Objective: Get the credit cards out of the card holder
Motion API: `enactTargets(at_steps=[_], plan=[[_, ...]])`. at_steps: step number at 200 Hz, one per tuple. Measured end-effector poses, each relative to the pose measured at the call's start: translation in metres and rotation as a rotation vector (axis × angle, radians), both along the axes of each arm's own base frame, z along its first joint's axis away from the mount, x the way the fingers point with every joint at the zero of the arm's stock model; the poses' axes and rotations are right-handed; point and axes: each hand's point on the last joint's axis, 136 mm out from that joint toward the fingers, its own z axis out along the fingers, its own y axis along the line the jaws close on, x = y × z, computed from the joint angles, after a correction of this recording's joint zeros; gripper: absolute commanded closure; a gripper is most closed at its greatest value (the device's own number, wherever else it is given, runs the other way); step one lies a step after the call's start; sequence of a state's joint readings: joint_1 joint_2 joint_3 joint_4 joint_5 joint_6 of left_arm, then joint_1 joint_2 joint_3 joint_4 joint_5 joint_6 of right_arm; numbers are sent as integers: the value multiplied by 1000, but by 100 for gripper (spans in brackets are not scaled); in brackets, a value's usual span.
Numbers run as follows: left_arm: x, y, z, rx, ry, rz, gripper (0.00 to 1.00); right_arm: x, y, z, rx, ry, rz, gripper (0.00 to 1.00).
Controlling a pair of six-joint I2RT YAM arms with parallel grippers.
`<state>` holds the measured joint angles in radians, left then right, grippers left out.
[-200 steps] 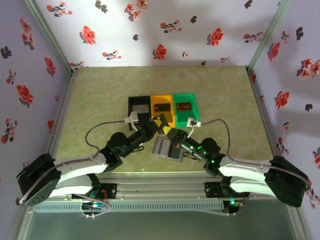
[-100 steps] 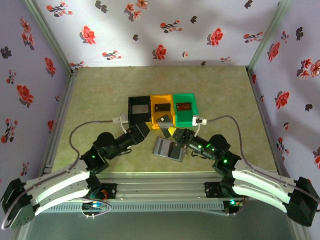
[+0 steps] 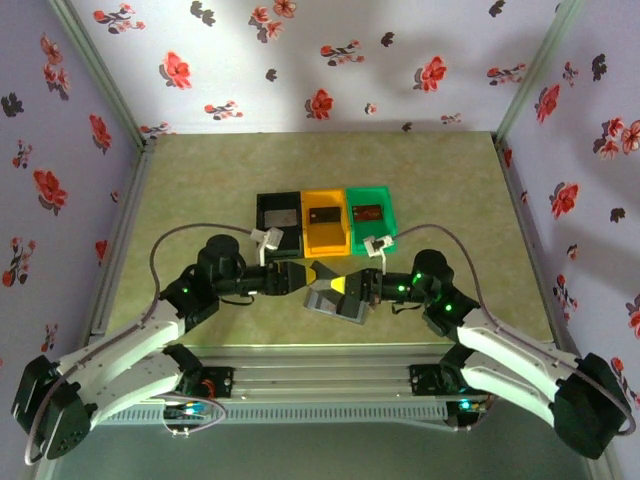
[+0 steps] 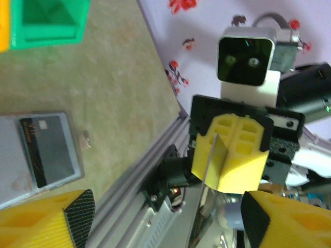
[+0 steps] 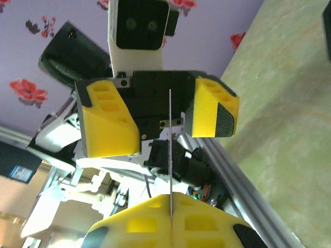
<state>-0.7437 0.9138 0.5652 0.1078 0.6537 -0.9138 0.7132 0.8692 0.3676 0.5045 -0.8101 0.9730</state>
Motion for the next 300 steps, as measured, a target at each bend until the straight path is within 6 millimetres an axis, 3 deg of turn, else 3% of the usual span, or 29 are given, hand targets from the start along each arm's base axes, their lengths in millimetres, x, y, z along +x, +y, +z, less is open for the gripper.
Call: enactTargets(at_steps=[36, 59, 79, 99, 124, 135, 142, 164, 178, 188, 218, 261, 300], plan=[[-13, -3, 13, -28, -25, -92, 40, -10, 2, 2, 12, 12, 68, 100], [-19, -4, 14, -37, -18, -129, 58, -14, 2, 4, 18, 15, 89, 100], [-23, -5, 18, -53, -16, -152, 64, -16, 2, 6, 27, 11, 105, 100], [-26, -6, 21, -66, -16, -171, 77, -17, 3, 5, 26, 15, 114, 100], [-28, -6, 22, -75, -8, -186, 100, -18, 3, 5, 28, 14, 122, 100], [-28, -6, 23, -78, -11, -188, 100, -18, 3, 6, 29, 13, 126, 100], [-28, -6, 23, -80, -11, -190, 100, -18, 3, 7, 29, 12, 127, 94], [-28, -5, 23, -84, -9, -186, 100, -15, 2, 9, 2, 22, 107, 52], [-26, -2, 23, -82, -19, -159, 100, -15, -3, 15, -13, -3, 77, 34], [-24, 4, 23, -83, -35, -120, 100, -16, -9, 22, -6, -49, 48, 29], [-14, 19, 25, -115, -46, 22, 100, -16, -16, 36, 46, -101, -2, 27], [7, 24, 12, -135, 32, 186, 100, -7, -1, -6, 32, 14, -18, 38], [3, 16, 24, -184, 27, 206, 100, -6, 9, -4, 52, -8, -16, 45]])
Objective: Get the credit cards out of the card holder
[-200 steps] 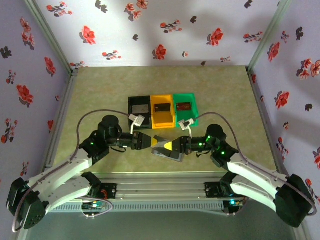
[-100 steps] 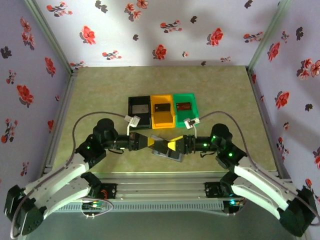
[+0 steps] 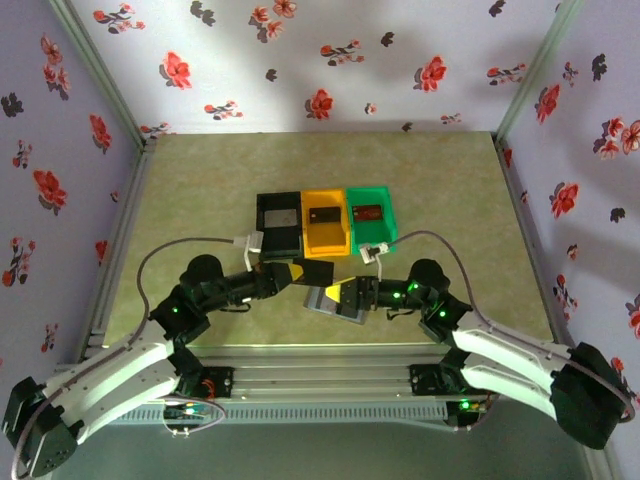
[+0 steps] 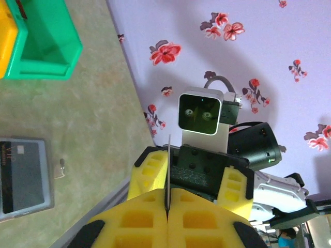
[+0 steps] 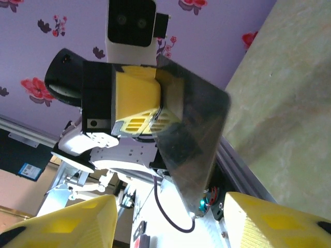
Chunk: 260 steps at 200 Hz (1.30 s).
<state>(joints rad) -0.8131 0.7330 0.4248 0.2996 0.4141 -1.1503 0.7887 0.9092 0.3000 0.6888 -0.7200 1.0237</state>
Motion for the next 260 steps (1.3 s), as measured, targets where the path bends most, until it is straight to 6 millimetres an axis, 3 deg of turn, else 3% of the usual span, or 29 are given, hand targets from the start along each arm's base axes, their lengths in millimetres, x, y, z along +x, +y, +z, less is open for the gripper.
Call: enactTargets(at_steps=[36, 76, 113, 168, 214, 229, 260], plan=[[0, -1, -1, -19, -1, 16, 100, 10, 0, 4, 15, -21, -55, 46], [0, 1, -10, -18, 16, 25, 100, 16, -3, 9, 28, -49, -96, 63], [1, 2, -2, -42, -1, 33, 100, 17, -3, 11, 36, -54, -99, 65], [2, 3, -3, -54, 3, 40, 100, 18, 0, 12, 44, -41, -91, 77], [2, 2, -2, -58, 2, 40, 100, 18, 0, 13, 45, -45, -88, 93], [2, 2, -2, -57, 0, 41, 86, 18, 0, 12, 41, -43, -89, 98], [2, 2, -8, -20, -7, 39, 38, 20, 0, 18, 40, -55, -87, 100]])
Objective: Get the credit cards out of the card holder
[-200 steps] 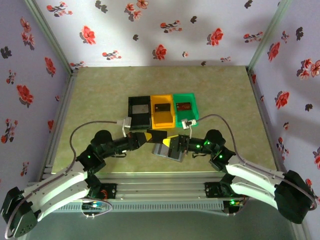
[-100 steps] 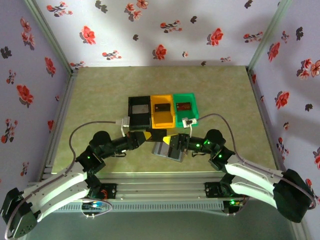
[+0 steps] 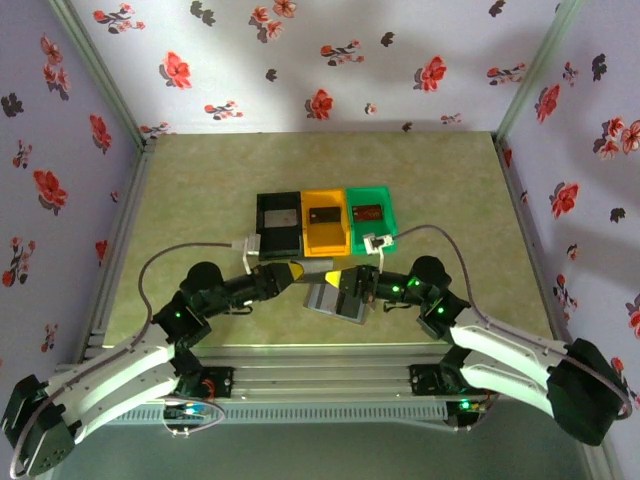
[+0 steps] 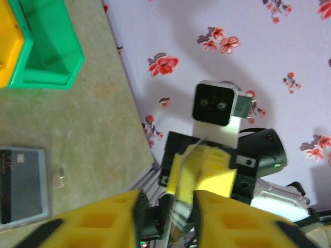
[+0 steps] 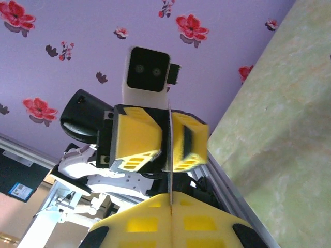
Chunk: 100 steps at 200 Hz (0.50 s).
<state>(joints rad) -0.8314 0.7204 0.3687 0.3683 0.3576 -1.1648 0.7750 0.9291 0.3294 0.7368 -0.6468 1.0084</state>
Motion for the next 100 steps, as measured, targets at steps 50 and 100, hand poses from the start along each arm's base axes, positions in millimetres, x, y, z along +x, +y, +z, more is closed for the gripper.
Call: enactTargets(at_steps=[50, 100], plan=[[19, 22, 37, 125, -105, 68, 0, 17, -14, 4, -27, -2, -71, 100], [57, 88, 109, 378, -261, 294, 0, 52, -25, 25, -160, -29, -154, 100]])
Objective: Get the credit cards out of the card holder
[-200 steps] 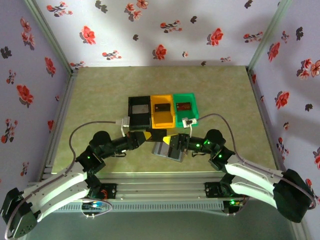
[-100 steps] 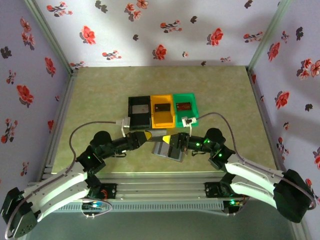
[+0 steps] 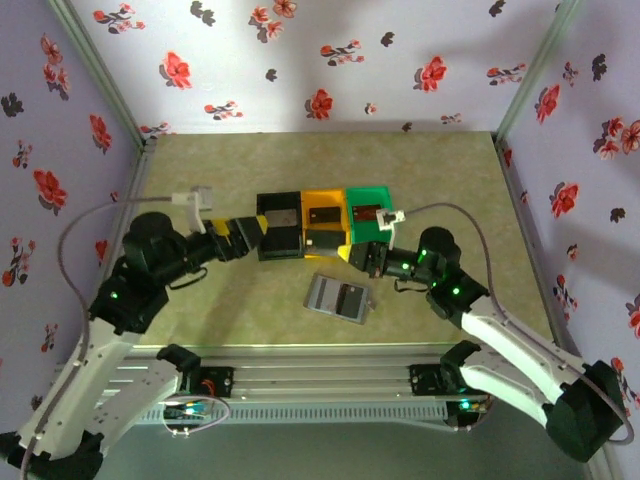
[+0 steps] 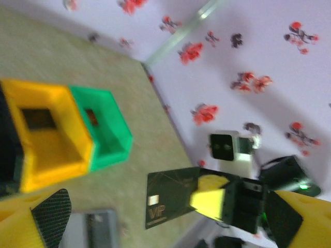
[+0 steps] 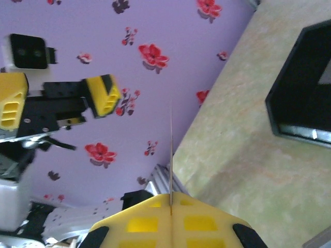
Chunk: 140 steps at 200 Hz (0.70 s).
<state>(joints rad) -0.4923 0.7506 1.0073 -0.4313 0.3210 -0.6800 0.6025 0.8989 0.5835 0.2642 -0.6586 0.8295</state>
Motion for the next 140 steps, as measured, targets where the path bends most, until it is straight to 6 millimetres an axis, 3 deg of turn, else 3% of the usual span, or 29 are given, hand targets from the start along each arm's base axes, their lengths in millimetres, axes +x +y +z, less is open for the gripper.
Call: enactTargets(at_steps=[21, 50, 72, 140], plan=[[16, 17, -16, 173, 38, 84, 0, 21, -3, -8, -78, 30, -29, 100], [30, 44, -76, 441, 166, 182, 0, 49, 1, -41, -216, 124, -44, 100], [30, 61, -109, 569, 221, 227, 0, 69, 8, -62, -312, 188, -49, 100], [21, 83, -157, 692, 285, 266, 0, 150, 20, -114, -537, 308, -130, 100]])
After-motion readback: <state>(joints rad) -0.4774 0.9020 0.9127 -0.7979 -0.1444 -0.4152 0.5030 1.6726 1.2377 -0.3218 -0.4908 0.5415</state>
